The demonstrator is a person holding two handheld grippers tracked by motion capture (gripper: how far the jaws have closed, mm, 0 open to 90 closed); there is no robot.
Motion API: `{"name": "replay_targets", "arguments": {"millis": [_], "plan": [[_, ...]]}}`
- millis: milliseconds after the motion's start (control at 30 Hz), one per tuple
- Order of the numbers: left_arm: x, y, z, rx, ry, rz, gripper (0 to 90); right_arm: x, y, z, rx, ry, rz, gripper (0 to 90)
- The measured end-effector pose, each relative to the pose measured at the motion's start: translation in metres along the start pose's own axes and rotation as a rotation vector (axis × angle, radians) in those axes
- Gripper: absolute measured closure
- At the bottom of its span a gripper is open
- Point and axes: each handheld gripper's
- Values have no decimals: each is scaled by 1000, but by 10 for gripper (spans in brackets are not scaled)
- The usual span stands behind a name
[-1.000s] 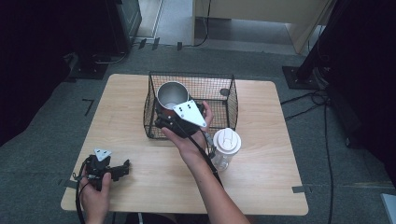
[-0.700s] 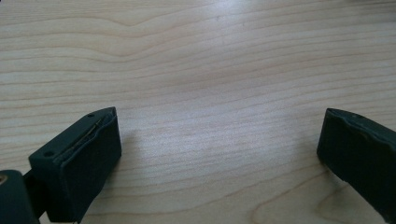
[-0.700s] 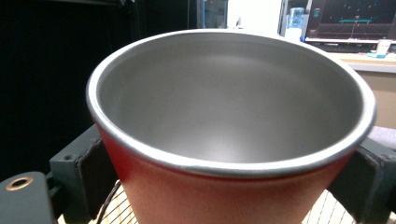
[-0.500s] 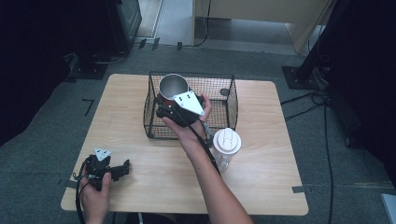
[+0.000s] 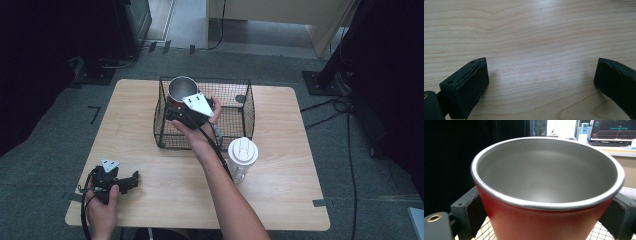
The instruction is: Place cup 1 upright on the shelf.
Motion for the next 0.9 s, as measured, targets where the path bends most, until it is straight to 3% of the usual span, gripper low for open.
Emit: {"name": "replay_targets", "arguments": {"millis": [200, 367, 500, 767, 900], "plan": [[0, 0, 0, 0, 3, -2, 4, 4, 17, 11, 9, 20, -2, 79], [0, 0, 0, 0, -1, -1, 4, 10, 28, 14, 16, -2, 6, 79], [0, 0, 0, 0, 0, -2, 4, 14, 35, 18, 18, 28, -12, 79], [0, 0, 0, 0, 0, -2, 4, 30, 50, 24, 49, 5, -36, 79], [0, 0, 0, 0, 0, -2, 4, 34, 55, 25, 39, 22, -50, 78]]}}
Point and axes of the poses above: each handheld gripper's, and its own axes: y roughly forward along the jaws, x roughly out of its underside, z roughly to its right, and after that the axes turned 3 degrees about -x, right-handed
